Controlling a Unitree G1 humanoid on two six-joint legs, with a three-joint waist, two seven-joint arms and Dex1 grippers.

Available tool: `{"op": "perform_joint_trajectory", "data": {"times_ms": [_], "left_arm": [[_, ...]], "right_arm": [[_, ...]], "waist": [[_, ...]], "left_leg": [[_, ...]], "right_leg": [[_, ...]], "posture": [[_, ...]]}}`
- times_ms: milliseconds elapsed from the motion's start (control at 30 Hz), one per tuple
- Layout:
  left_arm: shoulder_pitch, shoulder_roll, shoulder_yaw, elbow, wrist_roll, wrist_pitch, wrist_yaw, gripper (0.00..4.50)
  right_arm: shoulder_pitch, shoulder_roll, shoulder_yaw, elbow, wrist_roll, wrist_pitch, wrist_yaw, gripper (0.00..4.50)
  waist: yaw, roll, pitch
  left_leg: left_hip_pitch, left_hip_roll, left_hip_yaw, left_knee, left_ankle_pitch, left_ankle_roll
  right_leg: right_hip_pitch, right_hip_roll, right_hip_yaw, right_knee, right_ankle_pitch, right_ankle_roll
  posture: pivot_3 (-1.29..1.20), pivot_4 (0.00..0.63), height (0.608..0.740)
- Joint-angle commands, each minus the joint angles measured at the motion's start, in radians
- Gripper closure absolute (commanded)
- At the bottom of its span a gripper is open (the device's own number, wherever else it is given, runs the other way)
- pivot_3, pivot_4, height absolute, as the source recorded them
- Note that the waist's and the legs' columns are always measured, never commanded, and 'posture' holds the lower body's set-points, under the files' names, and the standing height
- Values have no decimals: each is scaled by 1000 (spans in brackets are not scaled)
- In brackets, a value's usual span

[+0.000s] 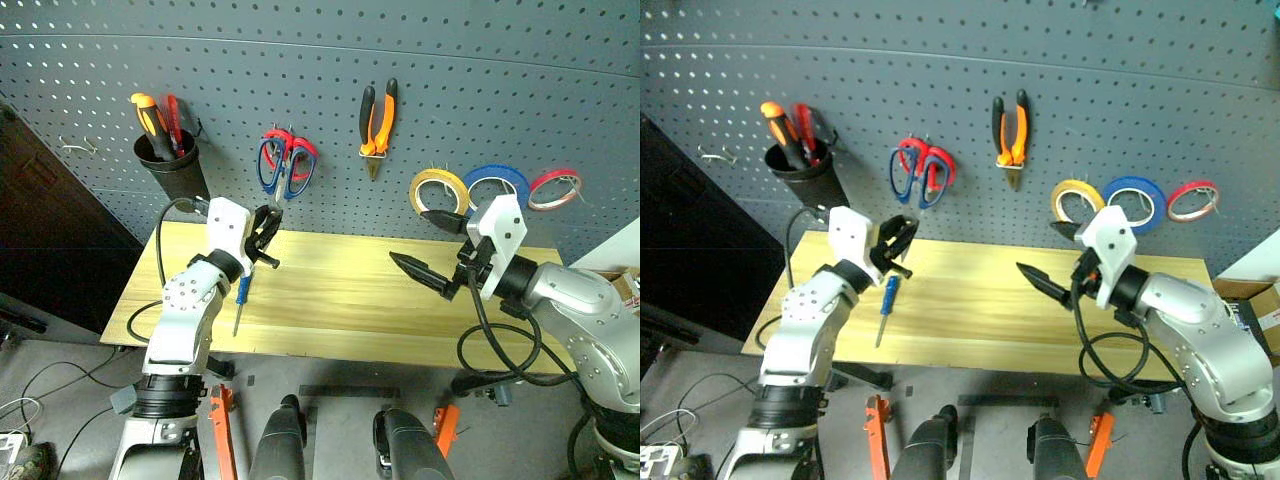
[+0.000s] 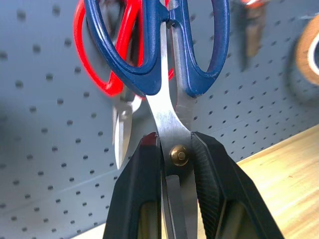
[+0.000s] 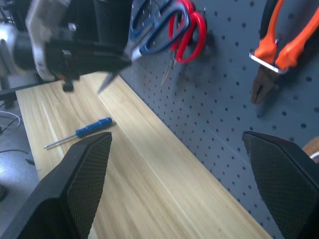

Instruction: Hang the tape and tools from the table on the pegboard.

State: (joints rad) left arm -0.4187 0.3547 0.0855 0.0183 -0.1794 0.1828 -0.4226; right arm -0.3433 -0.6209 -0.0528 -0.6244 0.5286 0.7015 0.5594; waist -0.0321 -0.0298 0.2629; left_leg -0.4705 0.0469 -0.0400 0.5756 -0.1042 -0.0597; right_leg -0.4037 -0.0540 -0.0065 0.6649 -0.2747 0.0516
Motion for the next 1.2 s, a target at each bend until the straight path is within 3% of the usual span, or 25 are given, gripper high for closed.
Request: {"op": "perform_joint_trajectory", "data": {"times_ms": [33, 267, 333, 467, 633, 800, 900, 1200], "left_arm": [[-66, -13, 14, 54, 6, -39, 23, 3904], [-55, -17, -6, 77, -14, -30, -22, 3905], [-41, -7, -11, 74, 3, -20, -19, 3129], [20, 19, -25, 28, 33, -18, -26, 2052], [136, 24, -10, -26, 57, 270, 70, 576], [156, 89, 18, 26, 69, 485, 96, 576], [72, 117, 48, 204, 81, 574, 143, 576], [-134, 60, 21, 588, 98, 521, 156, 576]], "right_arm": [[-47, 27, -3, -37, 18, -24, -12, 0], [-84, 62, 11, -64, 44, -3, -18, 0], [-91, 72, 18, -70, 55, 1, -25, 0], [-64, 88, 49, -88, 71, 17, -30, 0], [-6, 98, 122, -133, 87, 85, -59, 0], [-15, 145, 200, -151, 105, 221, -149, 0], [-25, 172, 252, -113, 89, 328, -208, 0], [-77, 176, 281, -92, 76, 413, -223, 0]], "waist": [[0, 0, 0], [-3, 0, 0], [-3, 0, 0], [-9, 0, 0], [-10, 0, 0], [-10, -1, 0], [-7, 0, 0], [5, -1, 1]], "left_leg": [[0, 0, 0, 0, 0, 0], [0, 0, 0, -1, 0, 0], [0, 0, 0, -1, 0, 0], [1, 0, 0, 0, 0, 0], [1, 0, 0, 0, 0, 0], [2, 0, -1, 1, 0, 0], [3, 1, -1, 1, 0, 0], [2, 1, -1, 2, 1, 1]], "right_leg": [[0, 0, 0, 0, 0, 0], [0, 0, 0, 1, 1, -2], [0, 0, 0, 1, 1, -2], [0, 0, 0, 1, 1, -2], [0, 0, 0, 2, 1, -2], [-1, 0, 1, 8, -1, -1], [-2, 0, 0, 12, -5, -10], [-1, -2, -2, 11, -4, -8]], "posture": [[-102, 252, 740], [-107, 253, 740], [-108, 253, 740], [-103, 254, 740], [-91, 260, 740], [-88, 270, 740], [-82, 275, 740], [-93, 286, 740]]}}
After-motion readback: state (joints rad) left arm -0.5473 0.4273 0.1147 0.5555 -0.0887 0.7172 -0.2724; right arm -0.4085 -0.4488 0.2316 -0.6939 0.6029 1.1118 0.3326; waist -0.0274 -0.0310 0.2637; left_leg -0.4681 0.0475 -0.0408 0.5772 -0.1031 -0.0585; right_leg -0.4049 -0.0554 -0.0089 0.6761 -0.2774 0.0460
